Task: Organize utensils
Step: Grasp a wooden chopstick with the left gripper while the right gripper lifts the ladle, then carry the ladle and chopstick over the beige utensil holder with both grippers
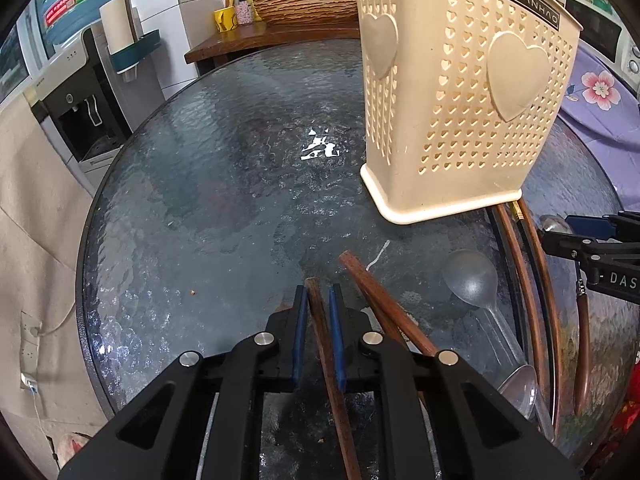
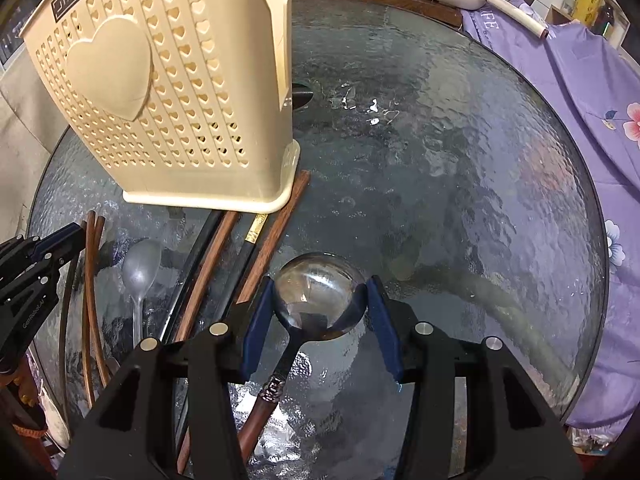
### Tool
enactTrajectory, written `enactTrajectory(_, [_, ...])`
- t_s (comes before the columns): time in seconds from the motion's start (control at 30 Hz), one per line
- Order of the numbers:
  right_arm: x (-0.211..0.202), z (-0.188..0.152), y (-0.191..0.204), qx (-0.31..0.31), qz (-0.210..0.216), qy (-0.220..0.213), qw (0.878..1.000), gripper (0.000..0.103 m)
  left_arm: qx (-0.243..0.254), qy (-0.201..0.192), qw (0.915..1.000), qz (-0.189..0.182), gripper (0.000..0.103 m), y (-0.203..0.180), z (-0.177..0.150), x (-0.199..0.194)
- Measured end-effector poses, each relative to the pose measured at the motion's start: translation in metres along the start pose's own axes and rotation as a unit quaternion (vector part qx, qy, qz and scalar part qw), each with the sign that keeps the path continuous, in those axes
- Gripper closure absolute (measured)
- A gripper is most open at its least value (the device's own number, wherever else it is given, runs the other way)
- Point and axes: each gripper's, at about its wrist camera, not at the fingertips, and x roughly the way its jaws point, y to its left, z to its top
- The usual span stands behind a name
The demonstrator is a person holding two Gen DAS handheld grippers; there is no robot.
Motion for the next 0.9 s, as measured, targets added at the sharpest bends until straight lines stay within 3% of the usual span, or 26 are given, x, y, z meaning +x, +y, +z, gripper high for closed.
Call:
enactTrajectory(0.27, [-0.002,0.001,-0.015,0.020,0.031,-0.022,0.999,0.055,-0.001,-0.004,1.0000,0.001,0.095,-0.001,0.004,0.002])
enactTrajectory(0.5, [-0.011,-0.004,-0.015,0.005,0.029,-0.060,0.998,0.055,-0.016,-0.010,0.9998,-0.004,0.096,0.008,0.009,0.002])
enactTrajectory(0.9, [-0.059,-0.006,-0.018,-0.011,0.033,-0.169,0.985,0.055,-0.033,-0.088,0.9945,-0.046,0.096,0.020,0.028,-0.048])
